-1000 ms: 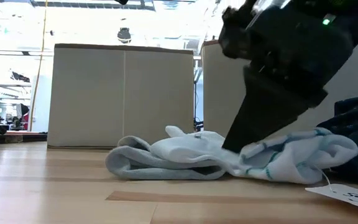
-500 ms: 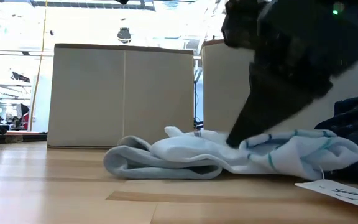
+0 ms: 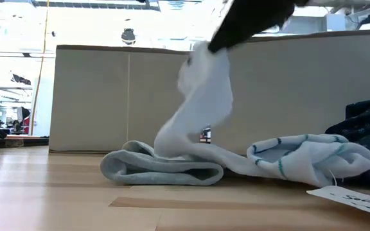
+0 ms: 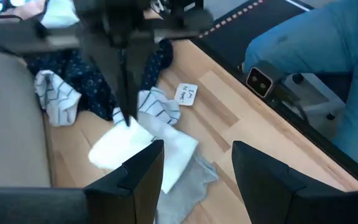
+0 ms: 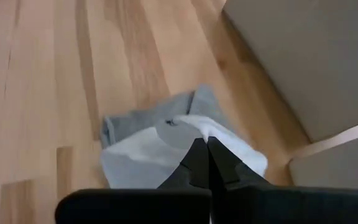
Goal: Sort clothes
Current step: Put the sock into the left white laundry bin
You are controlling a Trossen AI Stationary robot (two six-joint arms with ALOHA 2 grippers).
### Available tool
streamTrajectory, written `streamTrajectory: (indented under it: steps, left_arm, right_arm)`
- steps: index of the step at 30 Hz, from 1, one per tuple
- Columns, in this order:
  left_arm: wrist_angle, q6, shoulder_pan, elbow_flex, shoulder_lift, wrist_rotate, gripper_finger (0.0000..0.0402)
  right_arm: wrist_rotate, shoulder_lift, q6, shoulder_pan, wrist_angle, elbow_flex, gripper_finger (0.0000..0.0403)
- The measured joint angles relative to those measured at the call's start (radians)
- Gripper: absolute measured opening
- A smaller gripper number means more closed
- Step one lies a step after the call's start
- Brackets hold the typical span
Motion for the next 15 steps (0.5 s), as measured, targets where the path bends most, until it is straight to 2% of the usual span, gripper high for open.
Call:
streamTrajectory:
  steps: [8,15]
  left_arm:
    - [0.104,0.009,0.000,0.000,0.130,-0.168,0.0211]
    - [0.263,0.016,0.000,0.000,0.187,-0.191,0.0279]
  right_arm:
    - [0.038,0.000,-0.020,0.027,-0.117,0.098,0.0000]
    - [0.049,0.000,-0.093,0.055,-0.117,0.131,0.0000]
